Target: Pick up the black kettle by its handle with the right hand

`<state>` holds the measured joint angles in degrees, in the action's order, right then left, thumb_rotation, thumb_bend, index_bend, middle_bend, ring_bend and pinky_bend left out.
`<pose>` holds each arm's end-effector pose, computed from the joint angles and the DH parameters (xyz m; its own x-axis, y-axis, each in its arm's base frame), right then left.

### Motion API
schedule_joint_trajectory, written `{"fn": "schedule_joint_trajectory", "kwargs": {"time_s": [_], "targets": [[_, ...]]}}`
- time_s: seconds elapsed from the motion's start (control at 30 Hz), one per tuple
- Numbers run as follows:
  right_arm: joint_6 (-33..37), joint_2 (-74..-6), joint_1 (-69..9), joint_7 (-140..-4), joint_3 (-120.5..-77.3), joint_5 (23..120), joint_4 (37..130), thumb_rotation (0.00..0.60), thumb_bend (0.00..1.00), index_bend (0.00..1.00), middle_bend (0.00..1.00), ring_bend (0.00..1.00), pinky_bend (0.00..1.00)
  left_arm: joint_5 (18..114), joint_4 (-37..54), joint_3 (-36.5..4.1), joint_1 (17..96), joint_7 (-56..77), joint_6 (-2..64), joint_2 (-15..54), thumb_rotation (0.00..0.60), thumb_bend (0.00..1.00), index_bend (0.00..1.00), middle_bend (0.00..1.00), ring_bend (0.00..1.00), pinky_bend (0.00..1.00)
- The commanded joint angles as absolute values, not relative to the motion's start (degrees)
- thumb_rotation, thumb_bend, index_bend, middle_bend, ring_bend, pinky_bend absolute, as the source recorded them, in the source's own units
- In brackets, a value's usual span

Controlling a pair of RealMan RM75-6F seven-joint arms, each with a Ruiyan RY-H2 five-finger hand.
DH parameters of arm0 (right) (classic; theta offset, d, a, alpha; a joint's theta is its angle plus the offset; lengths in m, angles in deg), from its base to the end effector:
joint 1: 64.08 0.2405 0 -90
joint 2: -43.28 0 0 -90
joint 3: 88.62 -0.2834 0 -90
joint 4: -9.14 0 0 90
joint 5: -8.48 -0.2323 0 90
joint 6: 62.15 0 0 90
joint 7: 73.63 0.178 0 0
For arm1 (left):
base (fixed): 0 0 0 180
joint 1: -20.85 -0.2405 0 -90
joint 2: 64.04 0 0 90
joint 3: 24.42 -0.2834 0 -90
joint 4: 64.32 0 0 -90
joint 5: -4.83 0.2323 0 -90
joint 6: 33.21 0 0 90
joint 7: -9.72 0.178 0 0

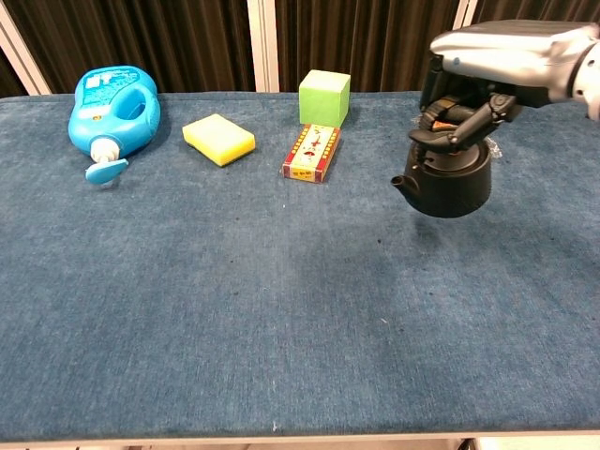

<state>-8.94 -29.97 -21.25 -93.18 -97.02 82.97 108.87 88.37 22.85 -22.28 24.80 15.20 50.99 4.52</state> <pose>-0.1259 -0.3698 0.0132 0.5595 -0.1817 0.8087 -0.7277 -0.5749 0.3742 -0.3687 0.2110 0.1304 0.4884 0.0403 0.8717 0.8704 0.0479 -0.4900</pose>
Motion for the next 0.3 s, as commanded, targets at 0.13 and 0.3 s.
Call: {"fn": "schedule_joint_trajectory", "kwargs": {"time_s": [0.13, 0.3], "targets": [[-10.12, -31.31, -19.55, -96.23, -97.45, 80.88, 108.61, 0.455, 0.60, 1.00, 1.00, 1.00, 0.61, 88.19, 22.59, -22.36, 24.74, 15.05, 50.87, 4.67, 0.600, 0.02, 0.17, 0.16, 0.09, 0.00], [-10.31, -31.79, -18.98, -97.33, -97.42, 79.84, 108.39, 0.457, 0.60, 1.00, 1.00, 1.00, 0.61, 88.00, 22.18, -22.38, 24.74, 14.79, 50.67, 4.83, 0.600, 0.02, 0.17, 0.16, 0.09, 0.00]]}}
